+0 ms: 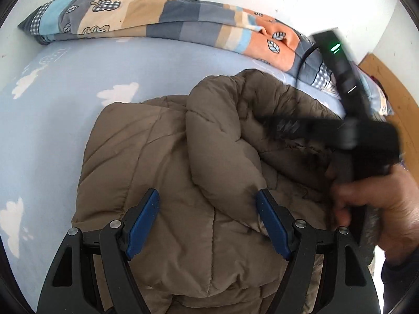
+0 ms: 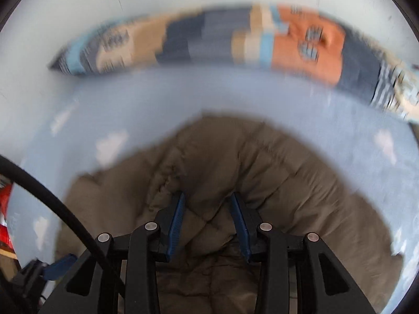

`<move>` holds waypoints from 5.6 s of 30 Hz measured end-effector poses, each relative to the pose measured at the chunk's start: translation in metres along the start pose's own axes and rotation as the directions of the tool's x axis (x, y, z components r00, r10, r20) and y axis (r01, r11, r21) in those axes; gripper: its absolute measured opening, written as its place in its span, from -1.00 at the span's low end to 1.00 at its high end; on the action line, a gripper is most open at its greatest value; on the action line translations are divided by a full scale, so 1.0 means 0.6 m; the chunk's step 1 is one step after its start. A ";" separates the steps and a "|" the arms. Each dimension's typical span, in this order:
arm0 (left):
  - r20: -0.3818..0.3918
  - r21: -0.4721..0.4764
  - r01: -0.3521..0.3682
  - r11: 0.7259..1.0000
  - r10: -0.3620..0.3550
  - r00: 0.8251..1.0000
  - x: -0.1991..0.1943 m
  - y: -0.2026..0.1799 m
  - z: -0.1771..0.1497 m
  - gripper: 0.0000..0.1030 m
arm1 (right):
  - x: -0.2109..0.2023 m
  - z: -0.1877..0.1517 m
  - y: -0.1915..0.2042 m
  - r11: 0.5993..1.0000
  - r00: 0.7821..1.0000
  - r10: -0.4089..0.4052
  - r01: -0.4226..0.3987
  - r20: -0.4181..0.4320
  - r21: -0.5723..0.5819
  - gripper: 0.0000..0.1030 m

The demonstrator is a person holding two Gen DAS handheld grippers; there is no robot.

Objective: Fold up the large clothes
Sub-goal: 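Press the hood down onto the jacket body with the right gripper, then move both tools to the jacket hem with the beaded drawstring, then close both grippers on the jacket hem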

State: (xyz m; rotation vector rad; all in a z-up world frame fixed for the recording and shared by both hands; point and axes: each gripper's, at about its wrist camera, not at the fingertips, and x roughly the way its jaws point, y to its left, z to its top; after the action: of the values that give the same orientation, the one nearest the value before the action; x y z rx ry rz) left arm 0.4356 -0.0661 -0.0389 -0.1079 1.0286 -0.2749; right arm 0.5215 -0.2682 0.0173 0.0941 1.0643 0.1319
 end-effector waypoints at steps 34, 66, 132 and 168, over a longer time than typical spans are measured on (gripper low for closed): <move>0.042 0.065 0.019 0.998 -0.022 0.999 -0.020 -0.034 -0.017 0.47 | -0.170 -0.185 -0.080 0.986 0.982 0.112 -0.129 0.152 0.106 -0.23; 0.293 0.283 -0.224 0.932 0.138 0.946 -0.177 -0.082 -0.165 0.48 | -0.377 -0.469 -0.033 0.991 0.970 0.075 -0.098 0.231 0.088 -0.05; -0.112 -0.156 -0.125 0.980 0.108 0.988 -0.256 0.226 -0.485 0.42 | -0.464 -0.834 -0.247 0.807 0.981 0.133 -0.191 0.143 0.558 0.48; -0.094 -0.053 -0.049 0.997 0.044 0.995 -0.242 0.199 -0.511 -0.42 | -0.367 -0.788 -0.179 0.876 0.984 0.177 -0.148 -0.020 0.460 -0.59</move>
State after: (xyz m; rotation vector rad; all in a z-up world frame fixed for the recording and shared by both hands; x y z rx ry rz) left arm 0.1232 0.1009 -0.1018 -0.1216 1.1301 -0.2107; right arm 0.0088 -0.4018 -0.0355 0.6126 1.1327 0.0331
